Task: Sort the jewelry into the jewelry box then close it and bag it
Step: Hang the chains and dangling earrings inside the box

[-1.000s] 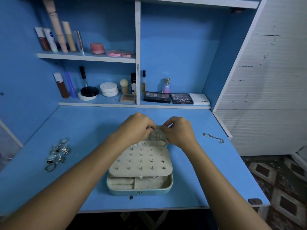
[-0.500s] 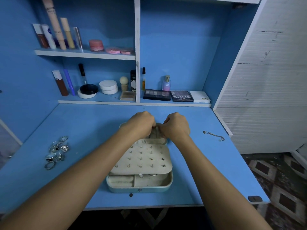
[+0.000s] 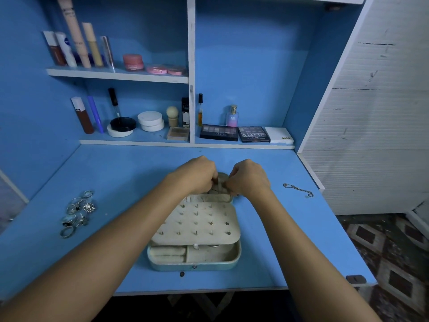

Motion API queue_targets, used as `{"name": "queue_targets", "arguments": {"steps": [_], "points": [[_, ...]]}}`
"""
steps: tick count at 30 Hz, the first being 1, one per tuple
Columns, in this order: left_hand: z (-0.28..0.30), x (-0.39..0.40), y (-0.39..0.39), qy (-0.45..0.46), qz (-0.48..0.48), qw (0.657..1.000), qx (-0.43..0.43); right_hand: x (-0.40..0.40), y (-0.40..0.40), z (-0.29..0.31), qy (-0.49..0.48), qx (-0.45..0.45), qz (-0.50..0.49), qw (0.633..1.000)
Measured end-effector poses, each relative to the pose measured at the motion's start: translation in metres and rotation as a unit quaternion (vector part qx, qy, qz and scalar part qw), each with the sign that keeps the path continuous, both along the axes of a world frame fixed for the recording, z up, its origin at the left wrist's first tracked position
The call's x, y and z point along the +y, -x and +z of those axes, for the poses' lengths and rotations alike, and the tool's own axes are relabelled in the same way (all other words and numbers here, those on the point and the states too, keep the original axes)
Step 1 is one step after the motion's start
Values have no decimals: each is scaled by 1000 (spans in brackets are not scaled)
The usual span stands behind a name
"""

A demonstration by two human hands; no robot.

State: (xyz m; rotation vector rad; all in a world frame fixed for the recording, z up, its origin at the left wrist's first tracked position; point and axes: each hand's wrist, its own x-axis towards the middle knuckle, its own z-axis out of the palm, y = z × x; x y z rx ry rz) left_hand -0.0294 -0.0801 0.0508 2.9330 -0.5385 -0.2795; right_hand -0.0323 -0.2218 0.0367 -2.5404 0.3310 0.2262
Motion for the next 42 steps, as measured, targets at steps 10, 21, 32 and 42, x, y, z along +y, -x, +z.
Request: {"name": "queue_targets", "arguments": {"steps": [10, 21, 32, 42], "points": [[1, 7, 5, 90, 10, 995, 50, -9, 11, 14, -59, -16, 15, 998], [2, 13, 6, 175, 45, 980, 79, 0, 11, 21, -142, -59, 57, 987], [-7, 16, 9, 189, 20, 979, 74, -9, 14, 16, -55, -64, 95, 992], [-14, 9, 5, 182, 13, 983, 29, -21, 15, 8, -31, -60, 115, 991]]}}
